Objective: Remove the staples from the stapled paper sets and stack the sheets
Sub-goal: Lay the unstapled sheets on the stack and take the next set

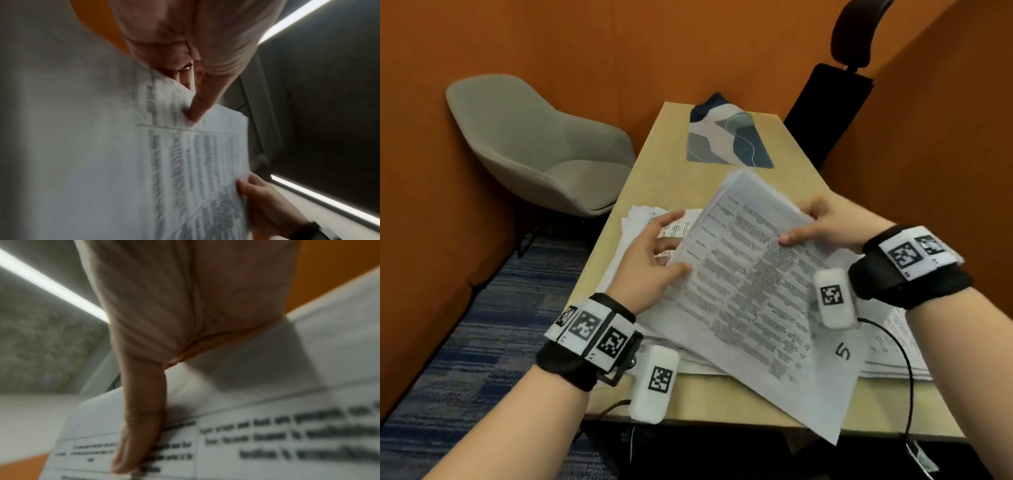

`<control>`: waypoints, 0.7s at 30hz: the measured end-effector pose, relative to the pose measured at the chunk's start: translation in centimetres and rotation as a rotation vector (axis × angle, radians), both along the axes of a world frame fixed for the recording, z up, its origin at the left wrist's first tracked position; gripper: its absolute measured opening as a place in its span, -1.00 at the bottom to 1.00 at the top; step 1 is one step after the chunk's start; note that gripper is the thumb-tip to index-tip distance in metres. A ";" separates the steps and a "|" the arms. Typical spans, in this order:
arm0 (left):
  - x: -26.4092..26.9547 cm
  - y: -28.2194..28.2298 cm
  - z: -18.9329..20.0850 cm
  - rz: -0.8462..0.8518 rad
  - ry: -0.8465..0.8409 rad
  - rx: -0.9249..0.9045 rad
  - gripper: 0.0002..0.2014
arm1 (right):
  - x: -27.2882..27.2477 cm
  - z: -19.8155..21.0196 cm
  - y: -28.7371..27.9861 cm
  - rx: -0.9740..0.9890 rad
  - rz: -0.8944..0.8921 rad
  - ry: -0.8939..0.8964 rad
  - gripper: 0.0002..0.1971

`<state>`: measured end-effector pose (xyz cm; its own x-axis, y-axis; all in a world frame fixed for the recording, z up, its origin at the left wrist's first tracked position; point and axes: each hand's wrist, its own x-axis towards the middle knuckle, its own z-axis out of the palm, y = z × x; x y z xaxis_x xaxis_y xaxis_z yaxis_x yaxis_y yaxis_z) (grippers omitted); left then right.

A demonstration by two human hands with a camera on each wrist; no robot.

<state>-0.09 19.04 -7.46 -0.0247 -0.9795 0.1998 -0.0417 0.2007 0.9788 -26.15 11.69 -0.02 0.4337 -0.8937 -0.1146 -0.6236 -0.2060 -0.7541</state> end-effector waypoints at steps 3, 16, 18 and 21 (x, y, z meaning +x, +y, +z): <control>1.3 -0.8 1.1 0.170 0.153 -0.029 -0.59 | -1.0 3.5 0.7 -0.095 -0.042 -0.286 -0.80; -0.4 -3.5 8.3 0.240 0.162 -0.278 -0.75 | 3.9 1.8 2.2 -0.196 -0.164 -0.969 -0.56; 0.2 -3.5 9.0 0.249 0.156 -0.324 -0.77 | 4.1 1.8 2.4 -0.220 -0.138 -1.003 -0.65; 1.2 -3.5 8.4 0.275 0.117 -0.323 -0.77 | 4.4 1.5 2.5 -0.192 -0.075 -0.984 -0.64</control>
